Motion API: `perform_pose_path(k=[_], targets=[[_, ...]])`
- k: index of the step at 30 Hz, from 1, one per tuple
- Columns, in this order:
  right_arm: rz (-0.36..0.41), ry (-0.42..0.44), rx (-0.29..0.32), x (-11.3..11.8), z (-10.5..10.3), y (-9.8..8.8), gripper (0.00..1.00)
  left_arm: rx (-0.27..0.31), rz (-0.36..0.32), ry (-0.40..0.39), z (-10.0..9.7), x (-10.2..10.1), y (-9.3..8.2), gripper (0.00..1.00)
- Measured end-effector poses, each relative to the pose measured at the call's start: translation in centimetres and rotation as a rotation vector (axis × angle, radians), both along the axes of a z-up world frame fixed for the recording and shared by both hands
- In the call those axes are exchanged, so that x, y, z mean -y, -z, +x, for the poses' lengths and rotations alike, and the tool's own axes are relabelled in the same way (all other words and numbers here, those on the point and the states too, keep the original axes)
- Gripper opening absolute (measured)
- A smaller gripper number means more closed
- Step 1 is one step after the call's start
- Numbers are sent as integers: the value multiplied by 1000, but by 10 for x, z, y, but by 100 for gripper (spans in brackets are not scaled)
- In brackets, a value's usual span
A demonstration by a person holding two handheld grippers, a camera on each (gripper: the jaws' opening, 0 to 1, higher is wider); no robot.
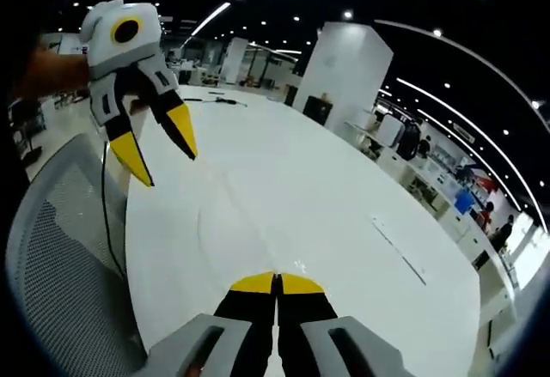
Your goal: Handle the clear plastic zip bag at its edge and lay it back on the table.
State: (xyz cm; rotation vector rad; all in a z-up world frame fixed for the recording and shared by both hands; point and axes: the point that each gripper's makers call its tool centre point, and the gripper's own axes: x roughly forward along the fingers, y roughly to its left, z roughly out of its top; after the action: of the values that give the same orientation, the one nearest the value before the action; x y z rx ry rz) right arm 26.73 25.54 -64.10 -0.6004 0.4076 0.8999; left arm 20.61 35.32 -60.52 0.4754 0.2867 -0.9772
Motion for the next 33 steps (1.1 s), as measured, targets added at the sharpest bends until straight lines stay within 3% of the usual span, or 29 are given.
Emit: perform_pose_path(k=[5, 12, 20, 28, 33], targets=[[3, 26, 21, 7, 6, -5, 0, -17, -1, -49, -4, -15, 4, 23], [-24, 28, 35, 5, 9, 3, 0, -46, -26, -109, -2, -44, 13, 26], [-55, 32, 44, 6, 17, 16, 0, -88, -76, -167, -10, -46, 15, 31], [-56, 48, 50, 6, 23, 23, 0, -124, -94, -219, -22, -51, 29, 33], [-62, 41, 37, 3, 27, 36, 0, -161, -102, -238, -29, -56, 41, 34]])
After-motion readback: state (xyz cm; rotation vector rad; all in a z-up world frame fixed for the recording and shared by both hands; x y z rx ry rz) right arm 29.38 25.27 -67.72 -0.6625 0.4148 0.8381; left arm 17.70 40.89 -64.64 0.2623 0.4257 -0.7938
